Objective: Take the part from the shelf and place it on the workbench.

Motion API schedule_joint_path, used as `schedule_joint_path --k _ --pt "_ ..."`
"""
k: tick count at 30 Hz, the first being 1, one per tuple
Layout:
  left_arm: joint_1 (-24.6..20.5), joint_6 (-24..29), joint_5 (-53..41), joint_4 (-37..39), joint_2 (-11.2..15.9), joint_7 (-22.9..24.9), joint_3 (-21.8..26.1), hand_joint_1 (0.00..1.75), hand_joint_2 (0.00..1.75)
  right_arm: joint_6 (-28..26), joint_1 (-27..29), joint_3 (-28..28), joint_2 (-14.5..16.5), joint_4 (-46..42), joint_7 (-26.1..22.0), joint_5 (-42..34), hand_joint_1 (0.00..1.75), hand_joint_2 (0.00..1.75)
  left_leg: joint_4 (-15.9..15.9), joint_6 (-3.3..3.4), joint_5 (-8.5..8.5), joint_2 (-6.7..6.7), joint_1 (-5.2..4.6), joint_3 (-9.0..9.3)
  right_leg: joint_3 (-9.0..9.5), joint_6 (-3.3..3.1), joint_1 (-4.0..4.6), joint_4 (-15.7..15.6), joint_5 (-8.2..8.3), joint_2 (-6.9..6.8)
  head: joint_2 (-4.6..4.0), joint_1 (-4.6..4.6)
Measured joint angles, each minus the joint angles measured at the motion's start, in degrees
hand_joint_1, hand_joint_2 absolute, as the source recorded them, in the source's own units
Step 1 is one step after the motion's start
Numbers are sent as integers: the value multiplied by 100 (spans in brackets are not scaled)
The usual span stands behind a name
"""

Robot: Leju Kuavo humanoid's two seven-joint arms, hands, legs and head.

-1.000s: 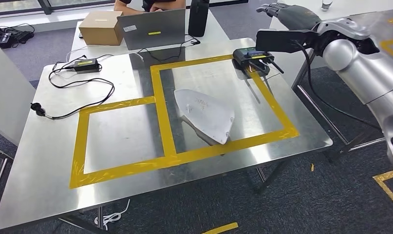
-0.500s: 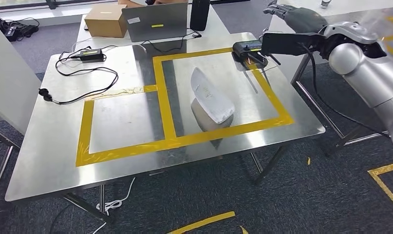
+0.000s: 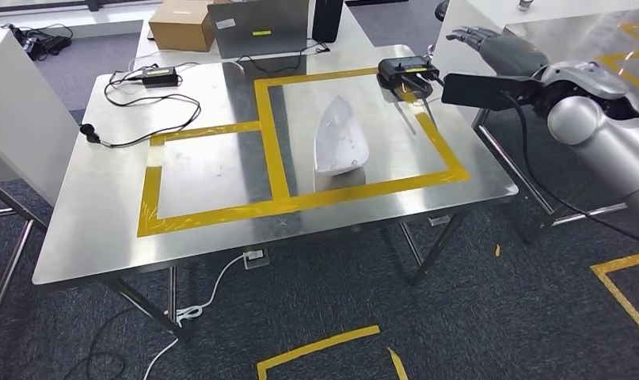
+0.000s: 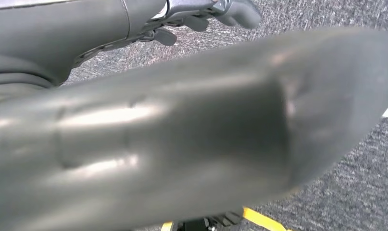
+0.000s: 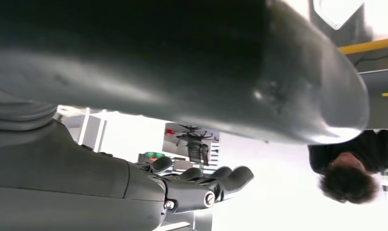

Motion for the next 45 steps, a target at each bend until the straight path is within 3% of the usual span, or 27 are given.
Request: schedule_joint_path --k 2,5,6,7,8,10,12,14,16,17,19,21,22,23,25,27,28,29,32,34,36,37,38,39,41,43,45 --pt "7 2 14 1 0 1 0 0 0 15 89 -73 -36 -28 -5 22 0 0 -20 102 120 20 4 -94 -75 53 -27 91 -136 11 0 -11" --pt "6 4 21 1 -3 -7 0 0 0 86 133 -184 -43 -37 -16 106 0 0 -26 190 347 47 -9 -332 -363 74 -14 1021 -974 31 0 -3" --pt "5 4 18 2 -5 -7 0 0 0 102 142 -210 -39 -36 -22 126 0 0 -23 201 419 51 -21 -425 -425 72 -4 1380 -1154 35 0 -1" --pt "5 4 12 2 -8 -7 0 0 0 110 155 -229 -36 -36 -28 143 0 0 -18 209 487 53 -33 -516 -415 61 6 1606 -1186 36 0 -1" --pt "5 4 4 3 -9 -7 0 0 0 115 169 -242 -33 -35 -33 155 0 0 -10 212 551 54 -44 -605 -315 40 17 1653 -1104 37 0 -1" --pt "0 4 -9 3 -11 -7 0 0 0 126 181 -282 -32 -35 -48 174 0 0 14 207 671 49 -59 -760 169 -28 53 1191 -850 40 0 -1" --pt "-9 4 -16 3 -15 -5 1 0 0 129 189 -358 -29 -36 -69 201 0 0 29 169 773 34 -75 -858 734 -105 106 417 -887 40 0 -3" --pt "-15 8 -28 4 -21 -1 1 0 0 126 223 -456 -19 -34 -94 249 0 0 12 103 874 24 -73 -892 947 -166 153 20 -1002 37 0 0" --pt "-9 17 -43 6 -22 8 0 0 0 129 255 -529 10 -33 -109 294 0 0 -9 27 928 22 -66 -924 895 -229 147 -48 -905 25 0 5" --pt "-5 23 -49 6 -20 12 0 0 0 134 263 -548 32 -32 -111 307 0 0 41 -10 839 22 -65 -968 851 -269 132 -71 -833 17 0 0" --pt "-8 31 -62 7 -18 16 0 0 0 145 277 -579 69 -32 -121 323 0 0 447 -72 357 27 -48 -1118 721 -322 100 -107 -680 8 0 -14" --pt "-18 32 -80 8 -17 21 0 0 0 153 309 -609 93 -31 -128 328 0 0 1152 -125 -130 32 -20 -1277 549 -333 91 -102 -537 11 0 -25" --pt "-22 32 -90 8 -16 26 0 0 0 156 335 -618 101 -31 -132 333 0 0 1432 -145 -187 33 -6 -1297 460 -324 87 -95 -467 12 0 -26" --pt "-26 32 -101 7 -16 33 0 0 0 157 365 -625 108 -30 -136 339 0 0 1566 -161 -114 35 6 -1246 370 -310 83 -83 -399 11 0 -27" --pt "-37 32 -118 6 -14 45 0 0 0 146 422 -644 114 -30 -143 358 0 0 1261 -175 177 36 24 -858 188 -264 69 -47 -278 7 0 -27" --pt "-56 32 -123 4 -13 52 0 0 0 107 455 -689 114 -30 -138 379 0 0 502 -154 149 26 20 -275 49 -192 61 4 -176 -2 0 -21" --pt "-67 32 -125 4 -14 55 -1 0 0 82 463 -716 116 -29 -134 394 0 0 207 -126 67 16 11 -97 14 -151 61 20 -128 -9 0 -16" --pt "-75 32 -127 4 -14 58 -1 0 0 56 472 -739 122 -28 -127 411 0 0 41 -84 -4 5 -7 -23 -2 -111 58 16 -77 -15 0 -13" --pt "-77 32 -131 6 -10 69 -2 0 0 -8 554 -761 159 -23 -93 490 0 0 -10 66 121 10 -17 -132 -42 -7 34 -17 2 -8 0 -15" --pt "-80 32 -132 4 -8 78 -2 0 0 -30 615 -771 181 -14 -80 540 0 0 -25 139 275 34 -1 -267 -186 37 25 273 -372 12 0 -1" --pt "-88 32 -132 4 -7 80 -1 0 0 -45 649 -792 204 -7 -78 575 0 0 -21 173 429 45 -14 -452 -386 56 29 994 -978 26 0 12" --pt "-88 32 -132 4 -8 80 -1 0 0 -50 676 -801 218 -5 -79 586 0 0 -17 181 504 50 -23 -552 -440 55 34 1362 -1150 31 0 13" --pt "-87 32 -131 5 -8 81 -1 0 0 -54 709 -806 233 -5 -79 599 0 0 -11 184 577 52 -30 -646 -420 46 39 1597 -1179 33 0 14" --pt "-86 32 -128 5 -8 81 -1 0 0 -57 738 -807 247 -4 -79 611 0 0 -5 184 645 54 -35 -738 -308 30 45 1648 -1093 35 0 15" --pt "-88 32 -120 5 -8 81 -2 0 0 -61 759 -826 268 -4 -78 646 0 0 15 168 768 53 -41 -888 210 -26 66 1151 -874 36 0 17" --pt "-90 32 -107 5 -12 76 -1 0 0 -61 740 -886 286 -5 -71 701 0 0 22 120 880 43 -56 -981 782 -95 109 367 -938 33 0 18" --pt "-84 32 -96 6 -16 67 0 0 0 -56 730 -960 304 -5 -62 759 0 0 -10 48 993 37 -56 -1006 975 -157 154 6 -1038 30 0 30"
